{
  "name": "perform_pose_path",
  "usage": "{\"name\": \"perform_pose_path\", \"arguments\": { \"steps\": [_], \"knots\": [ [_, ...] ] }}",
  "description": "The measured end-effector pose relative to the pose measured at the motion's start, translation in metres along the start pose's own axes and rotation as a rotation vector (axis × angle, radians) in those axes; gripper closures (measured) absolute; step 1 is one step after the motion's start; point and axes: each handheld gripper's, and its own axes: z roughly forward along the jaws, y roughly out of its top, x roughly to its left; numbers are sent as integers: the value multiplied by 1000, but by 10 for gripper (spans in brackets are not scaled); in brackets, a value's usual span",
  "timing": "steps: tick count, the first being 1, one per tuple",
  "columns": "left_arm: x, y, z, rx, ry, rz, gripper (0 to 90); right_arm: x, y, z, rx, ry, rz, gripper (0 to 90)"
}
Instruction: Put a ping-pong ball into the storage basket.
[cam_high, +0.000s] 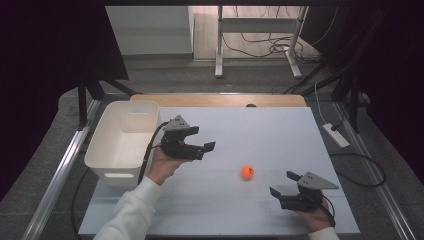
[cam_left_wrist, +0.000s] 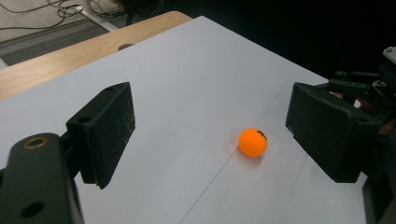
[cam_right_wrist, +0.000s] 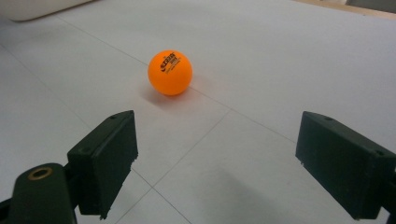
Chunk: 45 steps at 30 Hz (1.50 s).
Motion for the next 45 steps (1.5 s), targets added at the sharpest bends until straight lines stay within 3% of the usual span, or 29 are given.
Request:
{"name": "perform_pose_path", "arguments": {
  "steps": [11, 26, 45],
  "knots": [
    [-7, 1, 15, -7, -14, 18, 167, -1, 0, 0, -3, 3, 1, 123],
    [-12, -3, 45, 44, -40, 21, 164, -1, 0, 1, 7, 2, -4, 123],
    [-17, -7, 68, 79, -63, 19, 162, -2, -2, 0, 7, -2, 1, 123]
  ]
}}
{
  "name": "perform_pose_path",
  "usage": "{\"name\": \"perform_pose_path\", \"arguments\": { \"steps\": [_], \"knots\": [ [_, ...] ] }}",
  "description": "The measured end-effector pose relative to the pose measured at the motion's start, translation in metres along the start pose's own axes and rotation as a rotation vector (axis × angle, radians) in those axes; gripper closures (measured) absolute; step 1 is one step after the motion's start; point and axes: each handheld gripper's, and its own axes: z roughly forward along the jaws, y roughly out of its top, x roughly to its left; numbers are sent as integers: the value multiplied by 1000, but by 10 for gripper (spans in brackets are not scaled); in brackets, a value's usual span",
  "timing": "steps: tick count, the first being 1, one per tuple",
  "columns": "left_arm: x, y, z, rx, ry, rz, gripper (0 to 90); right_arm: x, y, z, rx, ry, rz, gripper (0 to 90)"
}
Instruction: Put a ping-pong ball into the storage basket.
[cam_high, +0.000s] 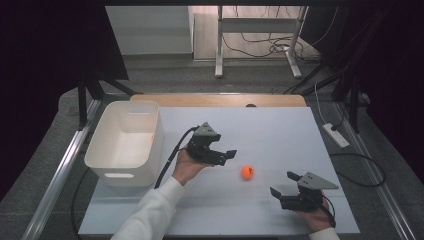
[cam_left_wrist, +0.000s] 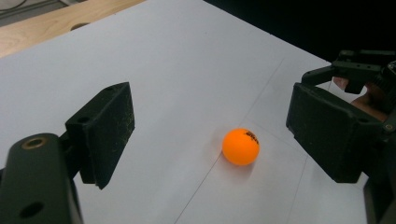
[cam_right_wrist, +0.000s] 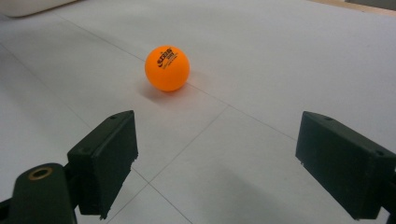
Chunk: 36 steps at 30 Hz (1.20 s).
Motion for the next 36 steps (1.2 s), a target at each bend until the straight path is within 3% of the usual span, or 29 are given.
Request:
{"name": "perform_pose_path", "arguments": {
  "steps": [5, 16, 36],
  "knots": [
    [-3, -1, 3, 19, 10, 18, 162, 0, 0, 0, 1, -1, -1, 124],
    [-10, -5, 16, 47, -16, 37, 160, -1, 1, -1, -7, 0, 2, 123],
    [-14, -15, 47, 113, -56, 31, 157, -1, 1, -1, -11, -1, 9, 123]
  ]
}}
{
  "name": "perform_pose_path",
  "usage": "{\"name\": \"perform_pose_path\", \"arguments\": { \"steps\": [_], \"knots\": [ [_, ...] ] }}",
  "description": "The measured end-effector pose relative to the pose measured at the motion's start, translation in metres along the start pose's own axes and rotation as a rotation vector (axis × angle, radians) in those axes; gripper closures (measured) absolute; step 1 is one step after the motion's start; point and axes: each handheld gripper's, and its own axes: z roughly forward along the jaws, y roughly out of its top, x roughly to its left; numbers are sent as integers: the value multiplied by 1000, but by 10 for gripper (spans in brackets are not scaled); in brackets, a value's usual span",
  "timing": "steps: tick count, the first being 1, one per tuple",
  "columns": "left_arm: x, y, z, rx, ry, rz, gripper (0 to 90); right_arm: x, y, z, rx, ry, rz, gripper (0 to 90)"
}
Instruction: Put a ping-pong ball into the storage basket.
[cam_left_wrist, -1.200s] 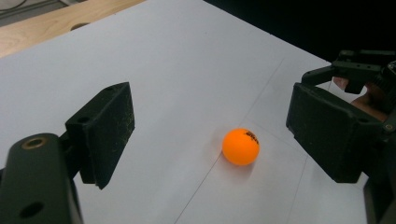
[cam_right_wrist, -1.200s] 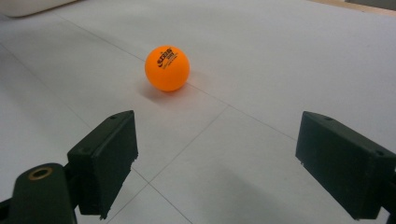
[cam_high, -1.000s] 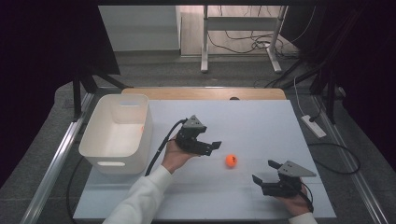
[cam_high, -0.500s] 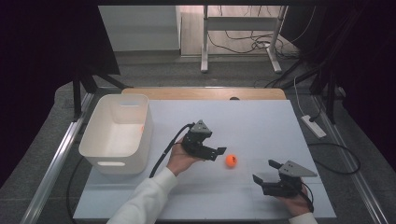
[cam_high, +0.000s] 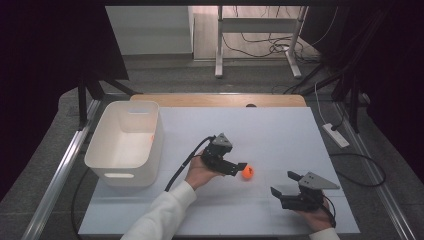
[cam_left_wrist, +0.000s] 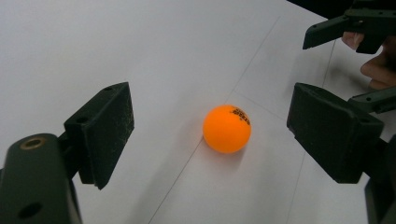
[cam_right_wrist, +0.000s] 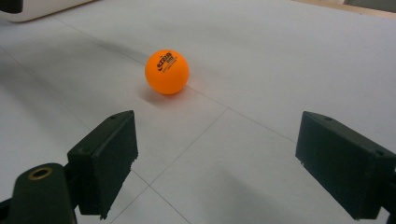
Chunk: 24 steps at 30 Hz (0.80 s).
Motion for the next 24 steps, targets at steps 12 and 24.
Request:
{"name": "perform_pose_path", "arguments": {
  "steps": [12, 24],
  "knots": [
    [-3, -3, 12, 35, -5, 12, 155, 0, 0, 1, 3, -2, -3, 124],
    [-3, -4, 24, 65, -4, -9, 145, 1, 0, 1, 4, 1, -6, 124]
  ]
}}
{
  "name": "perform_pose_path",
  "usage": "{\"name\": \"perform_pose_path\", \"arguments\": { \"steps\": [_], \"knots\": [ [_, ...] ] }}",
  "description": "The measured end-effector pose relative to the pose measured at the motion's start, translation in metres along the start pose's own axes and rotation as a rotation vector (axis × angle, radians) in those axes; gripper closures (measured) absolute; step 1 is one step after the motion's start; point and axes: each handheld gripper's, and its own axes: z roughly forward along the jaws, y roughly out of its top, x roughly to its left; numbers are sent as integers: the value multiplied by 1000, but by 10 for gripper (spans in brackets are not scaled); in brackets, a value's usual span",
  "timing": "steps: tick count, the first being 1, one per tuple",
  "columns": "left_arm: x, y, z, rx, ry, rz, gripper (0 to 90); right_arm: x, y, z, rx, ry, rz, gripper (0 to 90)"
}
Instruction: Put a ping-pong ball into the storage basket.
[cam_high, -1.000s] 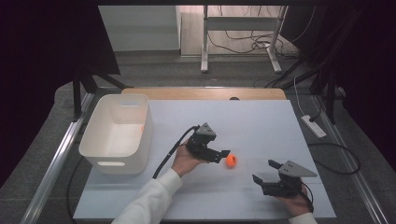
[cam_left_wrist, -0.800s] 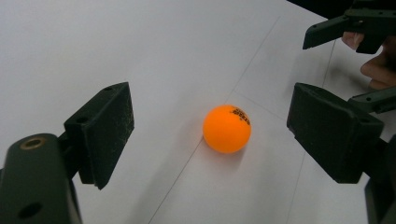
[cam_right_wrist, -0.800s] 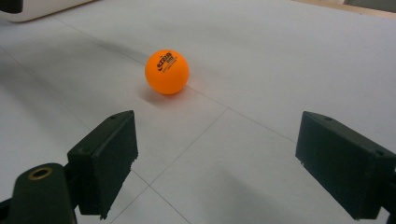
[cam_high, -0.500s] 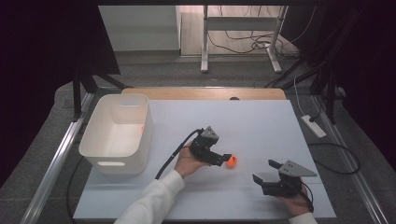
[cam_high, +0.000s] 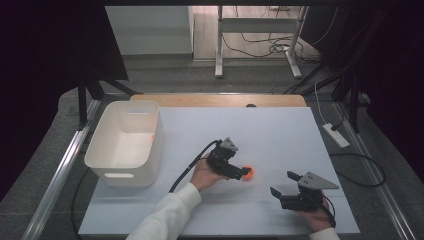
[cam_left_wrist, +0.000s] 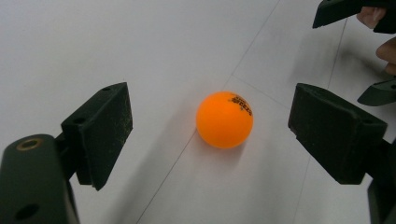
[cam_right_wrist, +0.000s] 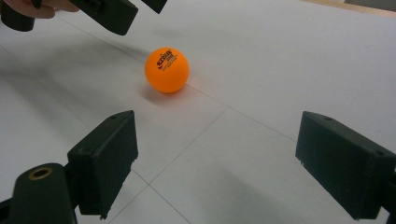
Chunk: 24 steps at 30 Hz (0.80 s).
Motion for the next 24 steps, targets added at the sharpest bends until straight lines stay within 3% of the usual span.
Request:
{"name": "perform_pose_path", "arguments": {
  "steps": [12, 24],
  "knots": [
    [2, -2, 14, 34, 5, -2, 139, 0, 0, 1, 3, 2, 0, 124],
    [0, -3, 23, 65, -23, 19, 119, 1, 0, 1, 5, 4, -3, 126]
  ]
}}
